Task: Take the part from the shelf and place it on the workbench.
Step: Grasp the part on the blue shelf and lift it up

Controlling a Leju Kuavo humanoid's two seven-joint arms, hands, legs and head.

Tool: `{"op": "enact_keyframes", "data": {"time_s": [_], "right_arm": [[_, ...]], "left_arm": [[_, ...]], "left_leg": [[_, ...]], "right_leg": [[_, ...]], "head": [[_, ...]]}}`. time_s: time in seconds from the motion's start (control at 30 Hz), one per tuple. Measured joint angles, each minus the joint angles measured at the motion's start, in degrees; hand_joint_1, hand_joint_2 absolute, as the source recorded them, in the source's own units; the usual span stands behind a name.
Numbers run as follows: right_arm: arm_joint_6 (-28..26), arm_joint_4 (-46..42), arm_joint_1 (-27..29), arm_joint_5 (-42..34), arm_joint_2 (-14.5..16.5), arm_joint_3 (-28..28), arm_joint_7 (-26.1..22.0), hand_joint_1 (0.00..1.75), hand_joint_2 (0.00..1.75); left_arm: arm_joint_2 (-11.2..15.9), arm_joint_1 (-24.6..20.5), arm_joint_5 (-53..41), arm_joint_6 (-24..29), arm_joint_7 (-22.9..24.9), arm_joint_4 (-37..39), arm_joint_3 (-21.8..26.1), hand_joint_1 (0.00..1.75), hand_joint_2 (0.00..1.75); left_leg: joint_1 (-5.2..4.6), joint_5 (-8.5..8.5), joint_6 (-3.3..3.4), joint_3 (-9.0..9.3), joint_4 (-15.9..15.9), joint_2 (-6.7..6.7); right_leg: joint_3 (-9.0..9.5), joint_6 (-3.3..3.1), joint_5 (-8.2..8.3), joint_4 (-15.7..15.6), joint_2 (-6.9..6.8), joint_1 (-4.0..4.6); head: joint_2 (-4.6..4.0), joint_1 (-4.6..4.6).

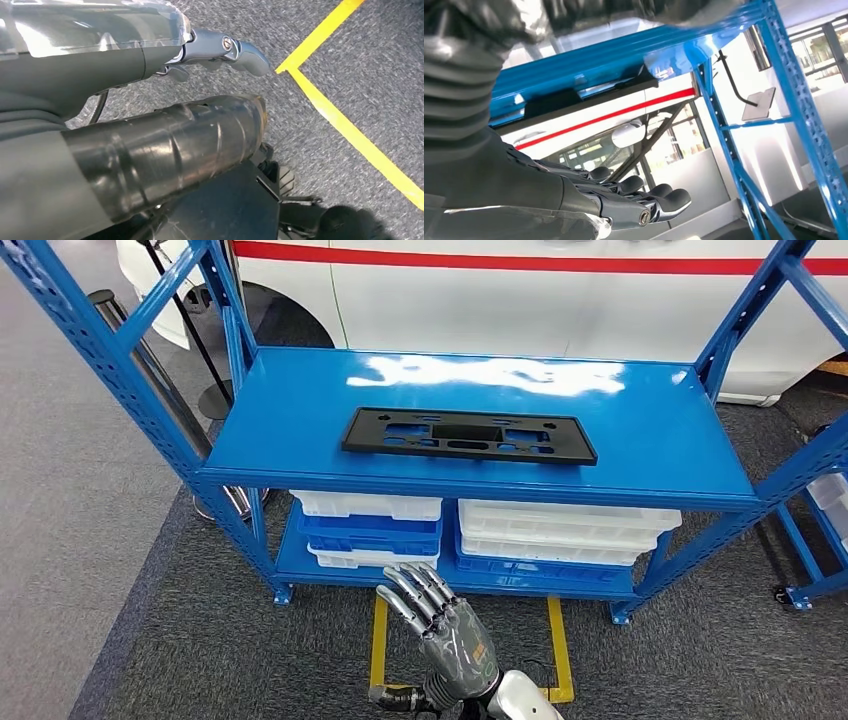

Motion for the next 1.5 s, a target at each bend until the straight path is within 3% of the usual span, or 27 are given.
{"op": "enact_keyframes", "data": {"time_s": [0.03,0.13,0.2,0.23,0.3,0.33,0.37,0.4,0.47,0.53,0.6,0.7,0.77,0.83,0.87,0.9,0.97,1.0,1.07,1.2,1.27,1.33,1.37,1.4,1.43,1.5], "right_arm": [[0.01,-0.05,0.05,0.01,-0.04,-0.01,0.03,0.00,1.75],[0.00,-0.30,0.33,0.01,-0.12,-0.05,0.21,0.00,1.75],[0.00,-0.61,0.42,0.00,-0.12,-0.07,0.30,0.00,1.75],[0.00,-0.77,0.46,-0.01,-0.12,-0.07,0.32,0.00,1.75],[0.00,-0.92,0.63,-0.01,-0.12,-0.08,0.33,0.00,1.75],[0.00,-0.94,0.78,-0.01,-0.12,-0.09,0.33,0.00,1.75],[0.00,-0.95,0.93,-0.01,-0.12,-0.10,0.33,0.00,1.75],[0.00,-0.96,1.04,-0.01,-0.12,-0.11,0.33,0.00,1.75],[0.01,-1.03,1.13,-0.01,-0.12,-0.13,0.33,0.00,1.75],[0.02,-1.16,1.15,-0.02,-0.12,-0.17,0.34,0.00,1.75],[0.02,-1.28,1.22,-0.03,-0.12,-0.29,0.38,0.00,1.75],[0.01,-1.46,1.28,-0.03,-0.12,-0.54,0.39,0.00,1.75],[0.01,-1.49,1.26,-0.03,-0.13,-0.73,0.39,0.00,1.75],[0.01,-1.46,1.47,-0.03,-0.16,-0.92,0.39,0.00,1.75],[0.00,-1.45,1.62,-0.03,-0.17,-1.01,0.39,0.00,1.75],[-0.01,-1.45,1.73,-0.03,-0.19,-1.08,0.39,0.00,1.75],[-0.03,-1.45,1.80,-0.03,-0.19,-1.25,0.38,0.00,1.75],[-0.05,-1.44,1.80,-0.03,-0.20,-1.36,0.36,0.00,1.75],[-0.08,-1.47,1.86,-0.03,-0.20,-1.57,0.30,0.00,1.75],[-0.32,-1.85,2.08,-0.03,-0.16,-2.00,0.21,0.00,1.75],[-0.74,-2.21,2.14,-0.02,-0.14,-2.33,0.15,0.00,1.75],[-1.12,-2.57,2.42,0.10,-0.16,-2.83,0.12,0.00,1.75],[-1.22,-2.81,2.66,0.24,-0.17,-3.15,0.09,0.00,1.75],[-1.27,-3.11,2.95,0.44,-0.18,-3.56,0.04,0.00,1.75],[-1.30,-3.51,3.23,0.63,-0.19,-4.02,-0.04,0.00,1.75],[-1.38,-4.39,3.63,0.94,-0.19,-4.98,-0.33,0.00,1.75]], "left_arm": [[0.04,-0.04,0.00,-0.06,0.13,0.02,0.02,0.00,0.00],[0.08,-0.10,-0.04,-0.21,0.30,0.04,0.07,0.00,0.00],[0.08,-0.13,-0.08,-0.25,0.31,0.05,0.09,0.00,0.00],[0.08,-0.13,-0.10,-0.26,0.32,0.05,0.10,0.00,0.00],[0.10,0.00,-0.18,-0.25,0.38,0.08,0.14,0.00,0.00],[0.11,0.11,-0.22,-0.25,0.42,0.09,0.15,0.00,0.00],[0.13,0.25,-0.25,-0.22,0.45,0.10,0.16,0.00,0.00],[0.14,0.37,-0.29,-0.18,0.47,0.11,0.17,0.00,0.00],[0.21,0.49,-0.45,-0.07,0.49,0.11,0.20,0.00,0.00],[0.38,0.41,-0.58,0.05,0.56,0.14,0.26,0.00,0.00],[0.50,0.31,-0.64,0.17,0.68,0.15,0.31,0.00,0.00],[0.55,0.44,-0.67,0.28,0.84,0.16,0.34,0.00,0.00],[0.54,0.36,-0.70,0.29,0.91,0.18,0.36,0.00,0.00],[0.52,0.30,-0.75,0.34,1.02,0.19,0.37,0.00,0.00],[0.52,0.35,-0.79,0.38,1.08,0.20,0.38,0.00,0.00],[0.52,0.41,-0.80,0.42,1.13,0.21,0.39,0.00,0.00],[0.49,0.51,-0.83,0.44,1.17,0.23,0.42,0.00,0.00],[0.46,0.49,-0.83,0.43,1.18,0.27,0.43,0.00,0.00],[0.43,0.38,-0.85,0.42,1.23,0.34,0.45,0.00,0.00],[0.47,0.11,-1.02,0.38,1.25,0.37,0.55,0.00,0.00],[0.50,0.03,-1.11,0.38,1.19,0.37,0.66,0.00,0.00],[0.50,0.08,-1.17,0.32,1.18,0.37,0.84,0.00,0.00],[0.50,0.20,-1.20,0.29,1.19,0.37,0.92,0.00,0.00],[0.50,0.34,-1.22,0.27,1.20,0.37,0.99,0.00,0.00],[0.50,0.48,-1.23,0.25,1.19,0.37,1.07,0.00,0.00],[0.51,0.68,-1.23,0.22,1.04,0.42,1.25,0.00,0.00]], "left_leg": [[-0.06,-0.38,-0.47,-0.03,0.26,0.01],[-0.01,-0.95,-1.46,0.34,0.17,0.11],[0.14,-2.31,-1.85,-0.33,2.28,0.07],[0.16,-3.68,-1.96,-1.74,5.13,0.02],[0.12,-6.60,-1.94,-6.42,13.30,-0.02],[0.09,-7.13,-1.86,-8.63,16.54,-0.02],[0.05,-6.54,-1.68,-10.06,17.99,-0.03],[-0.04,-4.74,-1.37,-10.42,17.15,-0.04],[-0.47,0.57,-0.30,-8.53,10.36,-0.14],[-1.02,3.19,0.69,-6.31,4.34,-0.21],[-1.32,2.85,1.07,-5.58,2.41,-0.25],[-0.99,2.79,1.66,-4.03,0.90,-0.35],[-0.85,2.59,2.14,-3.00,0.33,-0.34],[-0.89,2.10,2.36,-2.59,0.30,-0.35],[-0.91,1.79,2.34,-2.27,0.30,-0.36],[-0.91,1.41,2.25,-1.83,0.31,-0.37],[-0.91,0.48,1.94,-0.70,0.30,-0.39],[-0.92,0.04,1.72,-0.15,0.31,-0.39],[-0.98,-0.70,1.02,0.33,0.31,-0.39],[-1.11,-1.64,-0.20,0.93,2.09,-0.39],[-0.89,-3.43,-0.71,-1.89,7.44,-0.41],[-0.72,-5.83,-1.20,-6.85,14.50,-0.41],[-0.65,-6.27,-1.31,-8.80,16.40,-0.40],[-0.59,-5.64,-1.36,-9.90,16.49,-0.39],[-0.54,-3.73,-1.37,-10.03,14.57,-0.39],[-0.58,1.83,-1.11,-8.83,7.85,-0.40]], "right_leg": [[0.68,-0.31,0.06,-1.49,-0.05,0.13],[0.86,-1.91,-0.80,-1.67,0.18,0.51],[1.35,-2.80,-1.12,-1.87,0.22,0.45],[1.65,-3.18,-1.30,-1.96,0.19,0.45],[2.14,-3.71,-1.76,-1.98,0.19,0.72],[2.44,-3.85,-2.03,-1.98,0.27,0.89],[2.82,-3.93,-2.34,-1.98,0.42,1.06],[3.33,-3.94,-2.69,-1.98,0.61,1.21],[4.44,-3.84,-3.49,-2.04,0.89,1.38],[5.03,-3.36,-4.14,-2.15,1.04,1.52],[5.33,-2.58,-4.06,-2.14,1.06,1.56],[5.20,-1.64,-4.45,-0.61,0.83,1.47],[2.42,-1.12,-6.99,4.48,0.69,1.29],[-1.98,-0.71,-9.39,10.90,0.66,1.20],[-3.44,-0.59,-9.25,12.30,0.64,1.16],[-3.97,-0.60,-7.91,11.76,0.58,1.14],[-2.13,-0.86,-2.59,5.23,0.40,1.15],[-1.03,-1.09,-1.03,1.98,0.30,1.29],[0.20,-1.83,-0.21,-1.68,0.16,1.69],[1.97,-3.41,-0.71,-2.84,0.25,1.45],[3.30,-3.94,-1.21,-3.33,0.21,1.27],[4.14,-4.12,-2.01,-3.42,0.26,1.25],[4.65,-4.09,-2.49,-3.42,0.38,1.24],[5.30,-4.00,-3.02,-3.42,0.52,1.22],[6.10,-3.86,-3.61,-3.42,0.64,1.19],[7.71,-3.44,-4.90,-3.38,0.77,1.18]], "head": [[0.00,0.02],[-0.01,0.00],[-0.01,-0.02],[-0.01,-0.04],[-0.01,-0.04],[-0.01,-0.04],[-0.01,-0.04],[-0.01,-0.04],[-0.01,-0.01],[-0.01,0.02],[-0.01,0.01],[-0.01,0.05],[-0.01,0.10],[-0.01,0.09],[-0.01,0.08],[-0.01,0.09],[-0.01,0.10],[-0.01,0.10],[-0.01,0.13],[-0.01,0.07],[-0.01,0.00],[-0.01,-0.04],[-0.01,-0.04],[-0.01,-0.04],[-0.01,-0.04],[-0.01,-0.01]]}}
